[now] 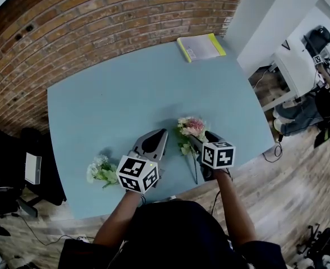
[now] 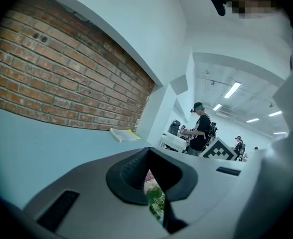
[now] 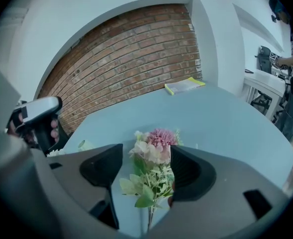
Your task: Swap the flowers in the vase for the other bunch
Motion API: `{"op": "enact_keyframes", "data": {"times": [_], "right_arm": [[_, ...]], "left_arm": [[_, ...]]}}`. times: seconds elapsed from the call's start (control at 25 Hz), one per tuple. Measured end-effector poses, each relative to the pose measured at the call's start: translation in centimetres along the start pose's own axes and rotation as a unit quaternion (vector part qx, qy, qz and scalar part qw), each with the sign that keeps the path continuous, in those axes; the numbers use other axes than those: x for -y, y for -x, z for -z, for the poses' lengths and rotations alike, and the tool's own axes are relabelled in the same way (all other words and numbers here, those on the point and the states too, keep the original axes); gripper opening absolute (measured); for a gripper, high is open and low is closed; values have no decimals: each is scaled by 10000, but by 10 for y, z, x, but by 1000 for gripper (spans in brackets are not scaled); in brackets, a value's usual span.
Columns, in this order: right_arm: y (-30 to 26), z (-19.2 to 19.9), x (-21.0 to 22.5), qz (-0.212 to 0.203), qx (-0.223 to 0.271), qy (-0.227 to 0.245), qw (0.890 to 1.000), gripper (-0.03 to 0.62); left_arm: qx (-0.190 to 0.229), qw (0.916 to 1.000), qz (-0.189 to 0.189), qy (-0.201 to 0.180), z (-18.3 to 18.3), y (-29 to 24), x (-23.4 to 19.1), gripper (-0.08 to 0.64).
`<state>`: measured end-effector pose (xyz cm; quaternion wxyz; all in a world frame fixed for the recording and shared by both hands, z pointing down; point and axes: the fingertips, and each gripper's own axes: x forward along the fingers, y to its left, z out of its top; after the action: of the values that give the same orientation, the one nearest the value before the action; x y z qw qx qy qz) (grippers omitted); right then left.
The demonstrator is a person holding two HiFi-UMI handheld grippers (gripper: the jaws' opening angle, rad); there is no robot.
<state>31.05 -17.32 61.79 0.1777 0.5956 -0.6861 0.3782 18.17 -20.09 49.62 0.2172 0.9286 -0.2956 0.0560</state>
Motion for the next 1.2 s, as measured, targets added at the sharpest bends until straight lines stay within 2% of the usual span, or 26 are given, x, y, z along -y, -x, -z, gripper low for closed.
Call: {"op": "enact_keyframes", "data": {"times": [0.36, 0.52, 1.2], "right_arm": [[-31, 19, 9, 20, -731, 298, 9969, 341], [-45, 25, 14, -12, -992, 282, 9947, 354], [-74, 45, 26, -18, -1671, 264, 9856, 365]], "left_arm": [[-31, 9999, -136, 63, 3, -12, -13, 5], [-20, 9997, -237, 82, -1, -17, -20, 5], [-99, 9989, -425, 175, 4, -29, -35, 5]]}}
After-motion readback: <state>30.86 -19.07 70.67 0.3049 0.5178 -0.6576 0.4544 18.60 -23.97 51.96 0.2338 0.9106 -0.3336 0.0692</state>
